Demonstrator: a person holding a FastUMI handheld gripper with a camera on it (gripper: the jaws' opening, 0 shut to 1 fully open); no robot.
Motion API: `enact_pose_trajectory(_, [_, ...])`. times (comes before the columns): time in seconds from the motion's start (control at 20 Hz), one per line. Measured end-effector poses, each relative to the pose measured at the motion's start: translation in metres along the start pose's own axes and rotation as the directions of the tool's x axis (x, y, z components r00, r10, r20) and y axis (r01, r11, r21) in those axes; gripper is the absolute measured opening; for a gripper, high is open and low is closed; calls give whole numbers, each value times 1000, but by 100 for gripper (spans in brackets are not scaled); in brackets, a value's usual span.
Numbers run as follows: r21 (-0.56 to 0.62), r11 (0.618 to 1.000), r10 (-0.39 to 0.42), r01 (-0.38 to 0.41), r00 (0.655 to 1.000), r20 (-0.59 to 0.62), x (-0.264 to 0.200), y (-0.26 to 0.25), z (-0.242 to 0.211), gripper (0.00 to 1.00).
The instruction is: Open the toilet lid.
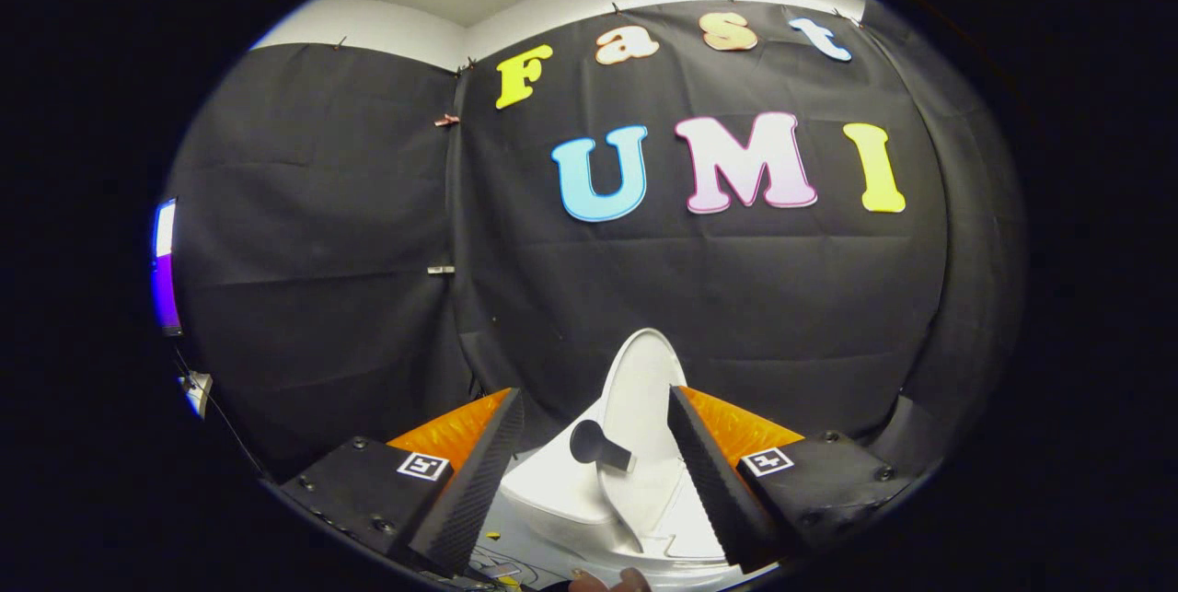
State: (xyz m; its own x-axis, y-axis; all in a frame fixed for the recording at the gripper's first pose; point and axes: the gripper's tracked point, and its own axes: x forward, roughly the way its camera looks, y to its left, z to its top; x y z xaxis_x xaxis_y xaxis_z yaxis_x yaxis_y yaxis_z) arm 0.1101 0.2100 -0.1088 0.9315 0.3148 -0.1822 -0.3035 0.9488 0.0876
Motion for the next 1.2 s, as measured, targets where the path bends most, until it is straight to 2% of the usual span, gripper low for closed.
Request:
enact_pose_trajectory(0.35, [-12, 999, -28, 30, 995, 98, -72, -24, 63, 99])
enact_pose_trajectory(0.5, [-22, 998, -61, 66, 984, 165, -106, -45, 86, 99])
enact_pose_trajectory(0.8, [-65, 975, -194, 211, 960, 202, -151, -95, 99, 99])
enact_pose_trajectory(1.0, [-28, 971, -225, 236, 952, 208, -162, -111, 99, 99])
enact_pose_trajectory(1.2, [1, 978, -206, 210, 959, 197, -162, -111, 97, 99])
